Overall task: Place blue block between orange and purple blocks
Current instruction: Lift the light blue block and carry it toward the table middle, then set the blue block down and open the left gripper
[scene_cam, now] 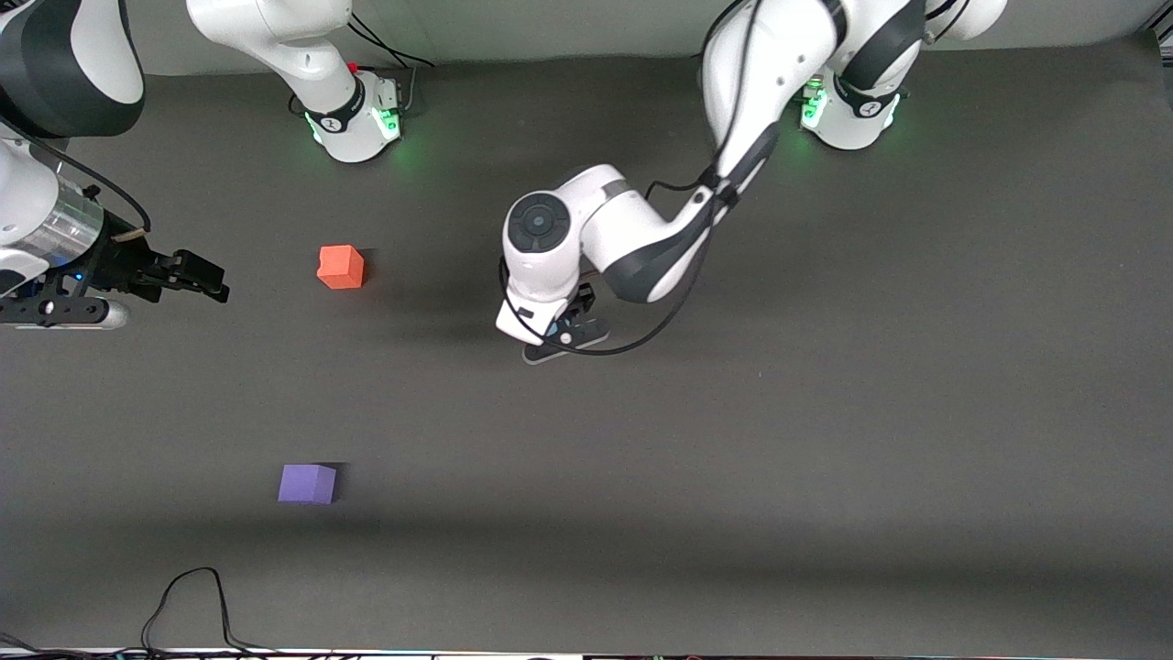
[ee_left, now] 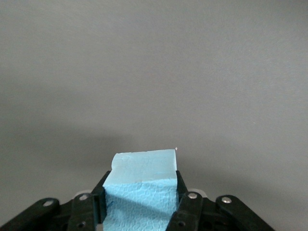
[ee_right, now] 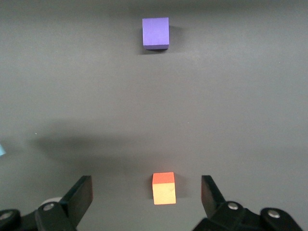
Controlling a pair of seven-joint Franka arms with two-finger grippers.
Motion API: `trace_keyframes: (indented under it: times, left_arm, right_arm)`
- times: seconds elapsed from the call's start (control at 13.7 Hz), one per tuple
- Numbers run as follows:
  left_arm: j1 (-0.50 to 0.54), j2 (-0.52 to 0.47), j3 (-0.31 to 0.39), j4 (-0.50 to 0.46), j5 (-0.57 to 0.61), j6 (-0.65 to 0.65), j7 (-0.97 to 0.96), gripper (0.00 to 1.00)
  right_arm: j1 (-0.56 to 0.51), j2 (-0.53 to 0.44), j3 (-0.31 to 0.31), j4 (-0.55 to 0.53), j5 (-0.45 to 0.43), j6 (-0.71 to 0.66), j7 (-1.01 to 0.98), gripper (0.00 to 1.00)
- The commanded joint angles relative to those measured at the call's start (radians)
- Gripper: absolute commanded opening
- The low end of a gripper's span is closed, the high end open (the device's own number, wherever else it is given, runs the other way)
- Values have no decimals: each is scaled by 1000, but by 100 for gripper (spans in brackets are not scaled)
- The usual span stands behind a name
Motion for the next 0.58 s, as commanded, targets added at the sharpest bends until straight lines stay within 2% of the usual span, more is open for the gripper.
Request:
trace_keyframes:
  times: [0.0, 0.15, 0.22, 0.29, 0.51]
  left_arm:
    - [-99, 116, 82, 118, 18, 19, -64, 51]
    - [-117, 159, 99, 115, 22, 79, -93, 54]
    - [-123, 161, 116, 112, 24, 80, -95, 72]
    - [-126, 154, 119, 110, 25, 59, -95, 100]
    - [-99, 79, 119, 104, 28, -62, -78, 100]
  right_arm:
    - [5, 7, -6, -2, -1, 12, -16, 100]
    - [0, 20, -7, 0, -1, 12, -27, 100]
    - [0, 33, -10, -2, -1, 9, -80, 100]
    - [1, 40, -24, 1, -1, 9, -97, 100]
    - [0, 44, -30, 3, -1, 3, -96, 100]
